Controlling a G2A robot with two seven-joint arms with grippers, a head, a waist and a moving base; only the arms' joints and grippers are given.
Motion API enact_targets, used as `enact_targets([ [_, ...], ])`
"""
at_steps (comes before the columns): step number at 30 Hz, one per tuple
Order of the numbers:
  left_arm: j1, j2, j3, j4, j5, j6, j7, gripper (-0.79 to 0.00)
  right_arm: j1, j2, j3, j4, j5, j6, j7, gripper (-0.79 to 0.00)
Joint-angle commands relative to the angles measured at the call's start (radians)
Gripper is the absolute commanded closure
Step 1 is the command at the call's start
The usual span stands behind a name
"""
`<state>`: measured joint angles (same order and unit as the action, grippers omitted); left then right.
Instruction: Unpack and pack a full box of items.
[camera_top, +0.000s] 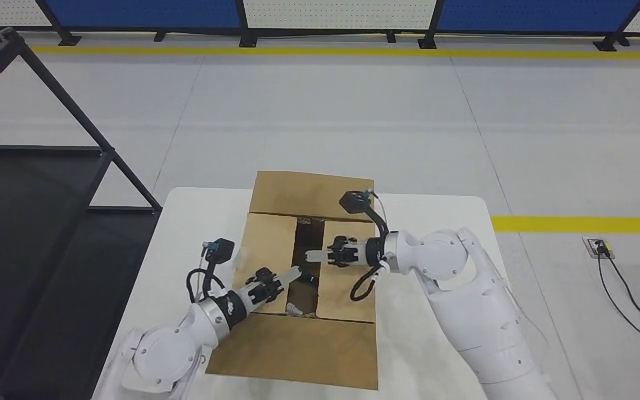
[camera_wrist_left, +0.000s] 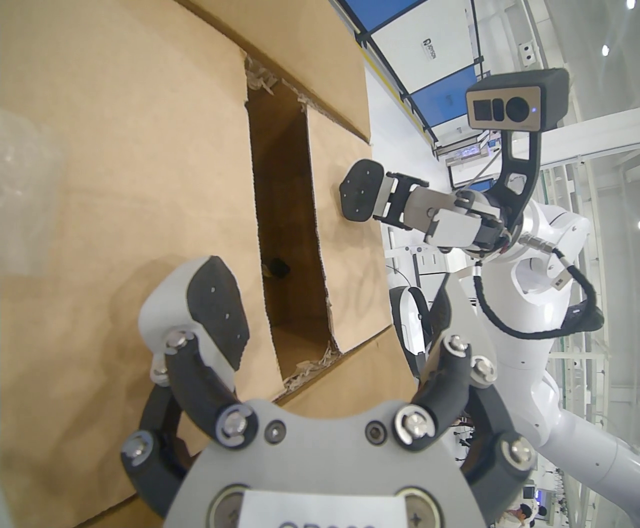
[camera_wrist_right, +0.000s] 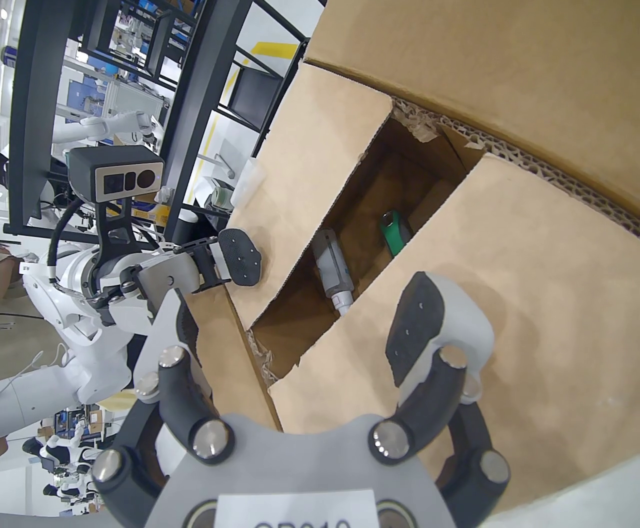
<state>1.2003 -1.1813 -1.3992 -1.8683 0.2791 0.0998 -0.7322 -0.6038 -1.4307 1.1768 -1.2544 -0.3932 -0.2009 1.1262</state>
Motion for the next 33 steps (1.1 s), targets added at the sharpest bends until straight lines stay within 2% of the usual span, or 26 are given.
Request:
enact_targets([
  [1, -0.002, 0.001, 0.003, 0.005, 0.004, 0.004, 0.004, -0.785, 0.005, 0.002, -0.005, 0.011, -0.001, 0.000, 0.008, -0.785],
  [9, 0.001, 0.003, 0.007, 0.003, -0.008, 0.010, 0.014, -0.785, 0.023, 0.007, -0.024, 0.030, 0.010, 0.005, 0.004, -0.785],
  [19, 0.038, 0.013, -0.093, -0.146, -0.145, 0.004, -0.003, -0.785, -0.029, 0.030, 0.043, -0.086, 0.067, -0.027, -0.062, -0.785],
  [22, 0.052, 0.016, -0.143, -0.189, -0.223, -0.006, -0.008, -0.785, -0.055, 0.039, 0.078, -0.132, 0.091, -0.036, -0.098, -0.785],
  [26, 0.076, 0.020, -0.242, -0.232, -0.363, -0.076, -0.019, -0.785, -0.063, 0.047, 0.080, -0.166, 0.050, -0.032, -0.066, -0.785],
  [33, 0.137, 0.038, -0.479, -0.216, -0.619, -0.165, -0.190, -0.785, -0.063, 0.047, 0.080, -0.166, 0.050, -0.032, -0.066, -0.785],
])
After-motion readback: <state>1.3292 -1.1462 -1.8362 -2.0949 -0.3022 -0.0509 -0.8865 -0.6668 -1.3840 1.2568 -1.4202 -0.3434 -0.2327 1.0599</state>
